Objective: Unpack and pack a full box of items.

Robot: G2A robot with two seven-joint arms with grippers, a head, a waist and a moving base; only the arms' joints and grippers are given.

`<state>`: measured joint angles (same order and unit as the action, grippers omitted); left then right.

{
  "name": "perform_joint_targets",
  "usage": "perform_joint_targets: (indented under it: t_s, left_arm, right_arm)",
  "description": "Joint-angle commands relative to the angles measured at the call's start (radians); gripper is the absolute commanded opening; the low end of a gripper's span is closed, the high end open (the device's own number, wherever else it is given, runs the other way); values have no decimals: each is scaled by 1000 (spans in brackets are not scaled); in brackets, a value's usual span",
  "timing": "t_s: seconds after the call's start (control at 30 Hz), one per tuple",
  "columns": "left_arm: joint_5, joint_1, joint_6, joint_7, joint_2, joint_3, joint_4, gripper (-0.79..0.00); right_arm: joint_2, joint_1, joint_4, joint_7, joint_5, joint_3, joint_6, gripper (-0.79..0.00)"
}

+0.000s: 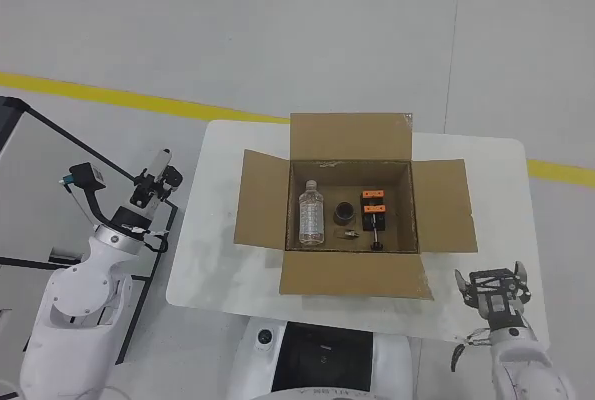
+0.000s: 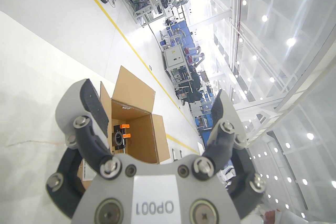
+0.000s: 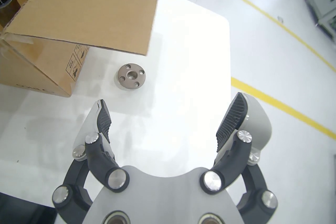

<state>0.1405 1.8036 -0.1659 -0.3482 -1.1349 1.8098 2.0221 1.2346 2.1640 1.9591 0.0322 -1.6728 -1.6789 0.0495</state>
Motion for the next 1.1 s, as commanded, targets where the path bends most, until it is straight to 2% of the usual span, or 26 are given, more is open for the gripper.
perform_joint_targets:
  t_s: [0.0,0.1,0.23,0.63,0.77,0.93,1.07]
  left_arm:
    - [0,0,0,0,0,0,0,0]
    - [0,0,0,0,0,0,0,0]
    - [0,0,0,0,0,0,0,0]
    - [0,0,0,0,0,0,0,0]
    - [0,0,0,0,0,0,0,0]
    - [0,0,0,0,0,0,0,0]
    - [0,0,0,0,0,0,0,0]
  right_arm:
    - [2,-17,-11,4,-86,43,16,0]
    - [4,-59,-35,-8,-91,89,-8,0]
    - [6,-94,-36,-48,26,112,-106,0]
    - [5,-103,-42,-43,39,105,-117,0]
    - [5,-106,-39,-32,206,52,-179,-6]
    - [-1,-36,-75,-90,437,-108,-273,-9]
    - [-8,-20,-159,-54,740,-224,-454,0]
